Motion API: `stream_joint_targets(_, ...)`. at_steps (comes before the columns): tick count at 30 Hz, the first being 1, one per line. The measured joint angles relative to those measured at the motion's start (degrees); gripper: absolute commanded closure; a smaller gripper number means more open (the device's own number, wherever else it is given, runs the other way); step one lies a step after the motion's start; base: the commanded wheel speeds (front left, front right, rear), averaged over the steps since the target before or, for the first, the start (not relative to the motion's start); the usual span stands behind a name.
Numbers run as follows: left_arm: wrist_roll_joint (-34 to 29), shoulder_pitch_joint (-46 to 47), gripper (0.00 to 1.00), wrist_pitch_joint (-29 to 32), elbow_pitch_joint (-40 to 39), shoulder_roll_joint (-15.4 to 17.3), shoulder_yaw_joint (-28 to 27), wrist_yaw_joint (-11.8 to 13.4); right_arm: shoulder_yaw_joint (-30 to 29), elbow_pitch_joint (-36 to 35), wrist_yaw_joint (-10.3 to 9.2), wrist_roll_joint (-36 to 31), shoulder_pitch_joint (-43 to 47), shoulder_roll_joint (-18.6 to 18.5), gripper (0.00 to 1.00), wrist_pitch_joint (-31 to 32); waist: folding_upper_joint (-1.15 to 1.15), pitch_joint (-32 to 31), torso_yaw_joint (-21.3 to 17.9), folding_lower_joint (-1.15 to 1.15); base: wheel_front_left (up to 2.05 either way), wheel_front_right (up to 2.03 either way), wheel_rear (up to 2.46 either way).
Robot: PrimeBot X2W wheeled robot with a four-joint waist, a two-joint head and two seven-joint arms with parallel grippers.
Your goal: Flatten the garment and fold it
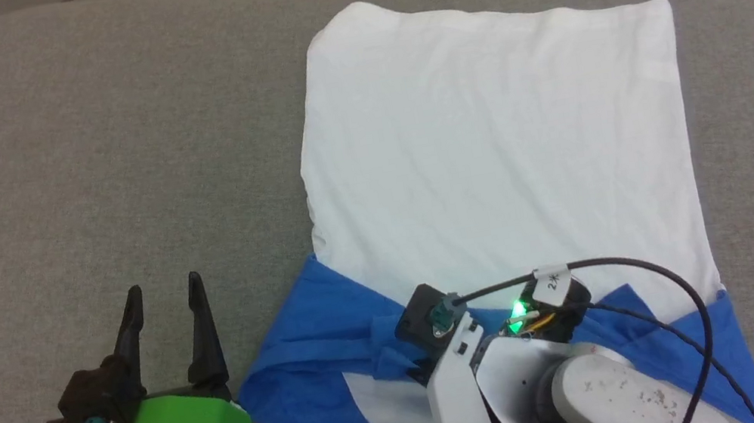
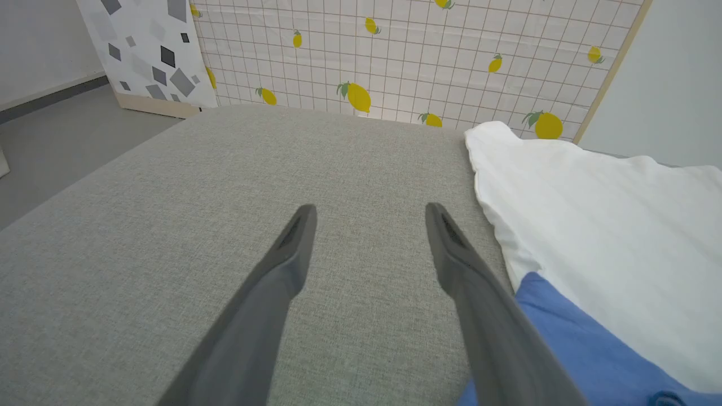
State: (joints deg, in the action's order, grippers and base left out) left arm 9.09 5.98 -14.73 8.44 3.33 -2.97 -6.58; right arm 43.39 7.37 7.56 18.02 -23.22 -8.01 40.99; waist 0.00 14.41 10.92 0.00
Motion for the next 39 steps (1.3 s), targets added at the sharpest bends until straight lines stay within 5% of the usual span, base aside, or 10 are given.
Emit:
stream_joint_targets(1, 0.04, 0.02, 0.0, 0.0, 0.0, -0.01, 0.07, 0.01, 0.18, 0.34, 0.0, 0.59, -0.08, 0.0, 0.55, -0.04, 0.0, 0.23, 0.15, 0.0, 0.0, 0.0, 0.0)
stream_joint_targets(2, 0.04, 0.02, 0.0, 0.0, 0.01, -0.02, 0.1, 0.01, 0.3, 0.41, 0.0, 1.23, -0.16, 0.02, 0.0, -0.26, 0.0, 0.36, 0.21, 0.0, 0.0, 0.0, 0.0)
stream_joint_targets(12, -0.34, -0.11, 0.0, 0.0, 0.2, -0.09, 0.12, 0.13, -11.76, -7.24, 0.0, 5.14, 1.8, 2.83, 0.0, -13.72, 0.0, -1.57, -1.92, 0.0, 0.0, 0.0, 0.0)
stream_joint_targets(19, -0.74, 0.92, 0.0, 0.13, 0.69, 2.2, 0.97, 0.03, -24.98, -15.7, 0.0, 1.38, 8.42, 4.37, 0.0, -26.2, 0.0, -2.88, -5.5, 0.0, 0.0, 0.0, 0.0)
stream_joint_targets(28, 3.2, 18.12, 0.0, 13.56, 1.02, 14.44, 9.42, -0.51, -35.66, -18.97, 0.0, -0.81, 13.04, 4.94, 0.0, -36.01, 0.0, 0.31, -10.8, 0.0, 0.0, 0.0, 0.0)
stream_joint_targets(39, 17.75, 41.01, 0.0, 36.51, 3.39, 29.62, 17.26, -0.52, -35.91, -18.18, 0.0, 0.76, 11.76, 4.98, 0.0, -38.5, 0.0, 9.53, -16.92, 0.01, 0.0, 0.0, 0.0)
